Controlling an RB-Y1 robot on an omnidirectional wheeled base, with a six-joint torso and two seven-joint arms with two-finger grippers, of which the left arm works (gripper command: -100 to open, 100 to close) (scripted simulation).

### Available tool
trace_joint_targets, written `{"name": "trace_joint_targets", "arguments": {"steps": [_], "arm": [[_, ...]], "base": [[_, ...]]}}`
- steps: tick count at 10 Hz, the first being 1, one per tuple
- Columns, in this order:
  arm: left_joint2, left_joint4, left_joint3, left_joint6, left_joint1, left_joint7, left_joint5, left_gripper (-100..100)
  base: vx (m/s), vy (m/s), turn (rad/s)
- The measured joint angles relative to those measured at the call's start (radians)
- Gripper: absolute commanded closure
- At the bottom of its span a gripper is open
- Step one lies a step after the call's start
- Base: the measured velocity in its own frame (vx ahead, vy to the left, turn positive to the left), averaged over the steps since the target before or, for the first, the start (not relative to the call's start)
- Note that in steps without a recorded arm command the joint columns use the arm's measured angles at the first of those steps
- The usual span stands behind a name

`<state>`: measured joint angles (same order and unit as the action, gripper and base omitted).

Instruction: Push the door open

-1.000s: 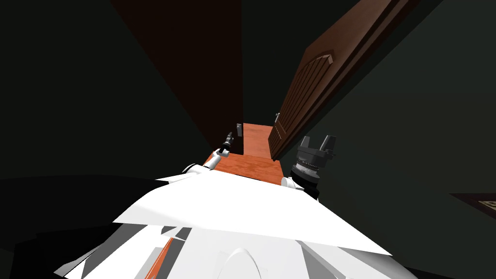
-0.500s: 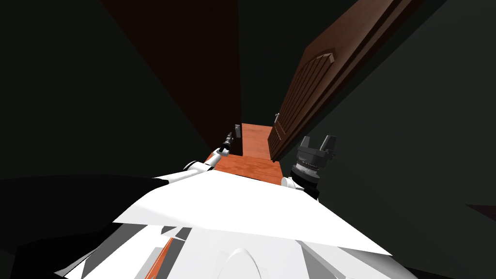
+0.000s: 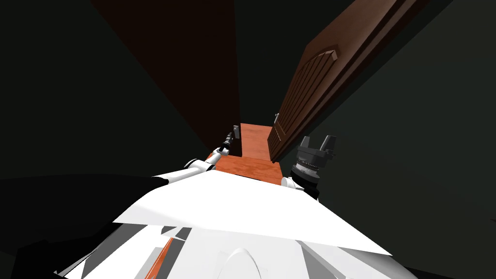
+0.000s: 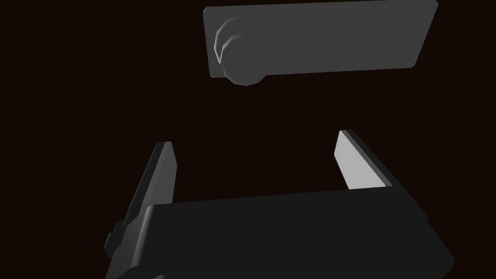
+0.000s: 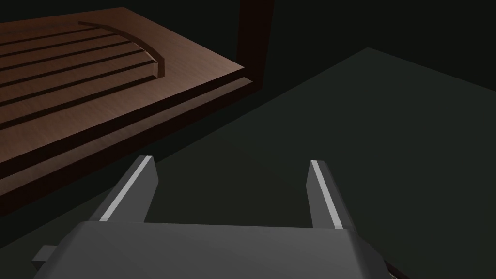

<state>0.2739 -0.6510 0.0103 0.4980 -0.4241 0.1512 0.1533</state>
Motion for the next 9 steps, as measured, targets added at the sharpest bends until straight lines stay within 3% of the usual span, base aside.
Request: {"name": "trace_joint_targets", "arguments": {"steps": [8,9], "arm": [[0.0,0.016,-0.019,0.002,-0.006,-0.011,0.004,-100],[0.0,0.016,-0.019,0.002,-0.006,-0.011,0.004,100]], "base": [[0.199,0.018,-0.025],[-0.005,0.0,0.008]]}}
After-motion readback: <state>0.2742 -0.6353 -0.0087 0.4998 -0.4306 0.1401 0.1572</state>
